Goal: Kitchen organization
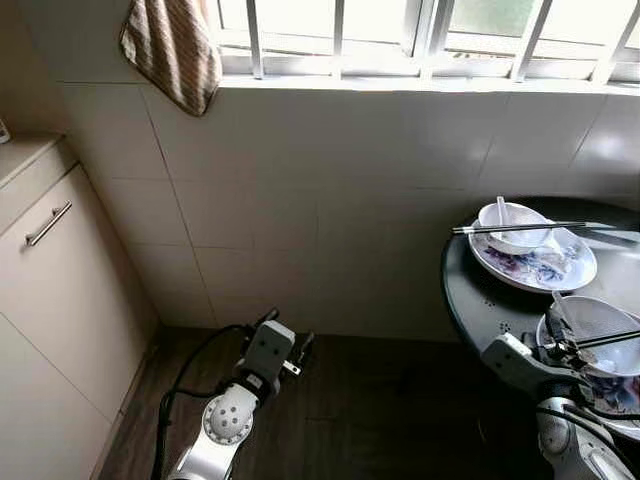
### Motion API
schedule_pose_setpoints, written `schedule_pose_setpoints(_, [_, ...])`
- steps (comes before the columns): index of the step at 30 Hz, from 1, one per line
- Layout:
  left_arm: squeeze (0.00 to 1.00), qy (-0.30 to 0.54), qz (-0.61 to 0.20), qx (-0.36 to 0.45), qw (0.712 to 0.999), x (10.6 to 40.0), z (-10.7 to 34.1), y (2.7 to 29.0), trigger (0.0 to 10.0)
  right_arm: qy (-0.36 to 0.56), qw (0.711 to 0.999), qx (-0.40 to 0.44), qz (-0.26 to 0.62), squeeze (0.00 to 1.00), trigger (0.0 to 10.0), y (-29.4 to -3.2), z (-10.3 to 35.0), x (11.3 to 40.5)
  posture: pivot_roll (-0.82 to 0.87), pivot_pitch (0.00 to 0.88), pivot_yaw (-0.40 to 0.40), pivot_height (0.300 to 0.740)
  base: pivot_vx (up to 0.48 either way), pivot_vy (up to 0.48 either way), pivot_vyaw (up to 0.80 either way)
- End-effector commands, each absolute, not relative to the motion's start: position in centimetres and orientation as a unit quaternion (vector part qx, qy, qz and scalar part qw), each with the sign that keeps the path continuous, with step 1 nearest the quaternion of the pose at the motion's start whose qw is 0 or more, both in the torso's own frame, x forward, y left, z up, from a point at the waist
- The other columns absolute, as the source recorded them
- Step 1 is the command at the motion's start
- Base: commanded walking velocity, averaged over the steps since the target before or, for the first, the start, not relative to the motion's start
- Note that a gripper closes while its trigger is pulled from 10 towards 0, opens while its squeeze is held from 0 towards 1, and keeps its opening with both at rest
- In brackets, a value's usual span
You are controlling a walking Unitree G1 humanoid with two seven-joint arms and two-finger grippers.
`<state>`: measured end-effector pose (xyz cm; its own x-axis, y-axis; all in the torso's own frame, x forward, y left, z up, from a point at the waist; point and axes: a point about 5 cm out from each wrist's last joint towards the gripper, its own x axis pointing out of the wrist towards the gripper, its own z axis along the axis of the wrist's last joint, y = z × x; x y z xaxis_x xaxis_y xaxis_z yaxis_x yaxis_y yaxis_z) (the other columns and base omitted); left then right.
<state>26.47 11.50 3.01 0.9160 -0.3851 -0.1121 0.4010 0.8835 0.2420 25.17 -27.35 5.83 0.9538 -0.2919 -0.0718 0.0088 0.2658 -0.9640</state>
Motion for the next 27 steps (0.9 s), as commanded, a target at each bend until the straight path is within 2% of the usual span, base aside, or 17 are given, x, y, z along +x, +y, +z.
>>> schedule_pose_setpoints(1, [0.00,0.031,-0.199,0.129,0.971,26.7,3.1,11.7,10.0,0.134,0.796,-0.582,-0.104,0.00,5.9,-27.9,5.7,25.1,-0.02,0.000,-0.022,0.740,0.000,0.000,0.00])
schedule_pose_setpoints(2, [0.00,0.031,-0.199,0.129,0.971,26.7,3.1,11.7,10.0,0.136,0.799,-0.577,-0.103,0.00,3.5,-27.9,5.6,25.1,-0.02,0.000,-0.022,0.740,0.000,0.000,0.00])
schedule_pose_setpoints(3, [0.00,0.031,-0.199,0.129,0.971,26.7,3.1,11.7,10.0,0.136,0.800,-0.575,-0.103,0.00,0.4,-27.9,5.6,25.1,-0.02,0.000,-0.022,0.740,0.000,0.000,0.00])
schedule_pose_setpoints(4, [0.00,0.031,-0.199,0.129,0.971,26.7,3.1,11.7,10.0,0.136,0.801,-0.574,-0.102,0.00,0.0,-27.9,5.6,25.1,-0.02,0.000,-0.022,0.740,0.000,0.000,0.00])
schedule_pose_setpoints(15, [0.00,0.031,-0.197,0.124,0.972,26.8,3.2,11.6,10.0,0.092,0.785,-0.606,-0.087,0.00,0.0,-26.4,6.5,25.5,-0.02,0.000,-0.031,0.740,0.000,0.000,0.00])
schedule_pose_setpoints(21, [0.00,0.033,-0.196,0.119,0.973,26.8,3.1,11.4,10.0,0.086,0.763,-0.636,-0.077,0.00,0.0,-26.0,6.9,25.5,-0.02,0.000,-0.037,0.740,0.000,0.000,0.00])
schedule_pose_setpoints(27, [0.00,0.034,-0.197,0.114,0.973,26.8,3.1,11.3,10.0,0.096,0.762,-0.636,-0.075,0.00,0.0,-26.1,6.5,25.1,-0.03,0.000,-0.036,0.740,0.000,0.000,0.00])
